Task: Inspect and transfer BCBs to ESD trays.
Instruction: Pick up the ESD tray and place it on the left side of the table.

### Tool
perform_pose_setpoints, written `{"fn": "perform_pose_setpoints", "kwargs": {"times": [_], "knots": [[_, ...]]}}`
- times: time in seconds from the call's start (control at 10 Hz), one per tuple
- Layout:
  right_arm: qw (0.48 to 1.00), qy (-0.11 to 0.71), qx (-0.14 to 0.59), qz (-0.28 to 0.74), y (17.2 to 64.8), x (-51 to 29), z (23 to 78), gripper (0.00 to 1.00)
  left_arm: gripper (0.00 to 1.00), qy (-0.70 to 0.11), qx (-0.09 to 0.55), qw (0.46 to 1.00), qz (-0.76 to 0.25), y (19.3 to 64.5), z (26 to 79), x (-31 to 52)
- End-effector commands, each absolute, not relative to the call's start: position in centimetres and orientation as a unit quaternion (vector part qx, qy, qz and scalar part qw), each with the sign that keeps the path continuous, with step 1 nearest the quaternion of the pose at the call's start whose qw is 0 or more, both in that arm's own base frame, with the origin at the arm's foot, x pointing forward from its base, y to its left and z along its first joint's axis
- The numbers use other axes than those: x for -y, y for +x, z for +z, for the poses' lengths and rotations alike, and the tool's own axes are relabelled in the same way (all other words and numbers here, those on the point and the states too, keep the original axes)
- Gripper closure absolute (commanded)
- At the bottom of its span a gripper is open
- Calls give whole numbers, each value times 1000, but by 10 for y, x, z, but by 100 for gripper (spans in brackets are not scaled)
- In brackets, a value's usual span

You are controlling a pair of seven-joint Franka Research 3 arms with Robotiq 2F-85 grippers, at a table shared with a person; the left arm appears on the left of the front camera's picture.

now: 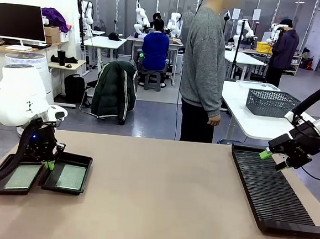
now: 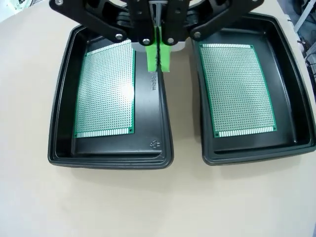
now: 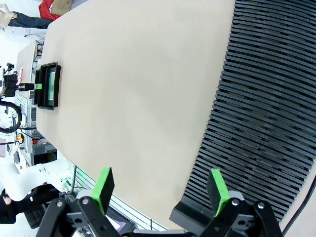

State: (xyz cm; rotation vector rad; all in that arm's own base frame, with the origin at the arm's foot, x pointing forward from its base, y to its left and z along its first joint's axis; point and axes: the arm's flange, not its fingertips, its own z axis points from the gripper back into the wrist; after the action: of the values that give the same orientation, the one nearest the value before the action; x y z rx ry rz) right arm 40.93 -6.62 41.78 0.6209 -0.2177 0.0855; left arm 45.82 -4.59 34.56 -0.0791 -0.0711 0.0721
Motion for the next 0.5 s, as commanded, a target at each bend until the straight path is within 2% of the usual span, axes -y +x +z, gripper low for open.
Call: {"fn": "perform_pose_setpoints", "kwargs": {"times": [0.0,0.4], "knots": [[946,305,108,33,409,65,417,0,97,-40,35,998,27,455,342,35],[946,305,108,33,409,65,417,0,97,-23,18,999,34,463,327,39]]}}
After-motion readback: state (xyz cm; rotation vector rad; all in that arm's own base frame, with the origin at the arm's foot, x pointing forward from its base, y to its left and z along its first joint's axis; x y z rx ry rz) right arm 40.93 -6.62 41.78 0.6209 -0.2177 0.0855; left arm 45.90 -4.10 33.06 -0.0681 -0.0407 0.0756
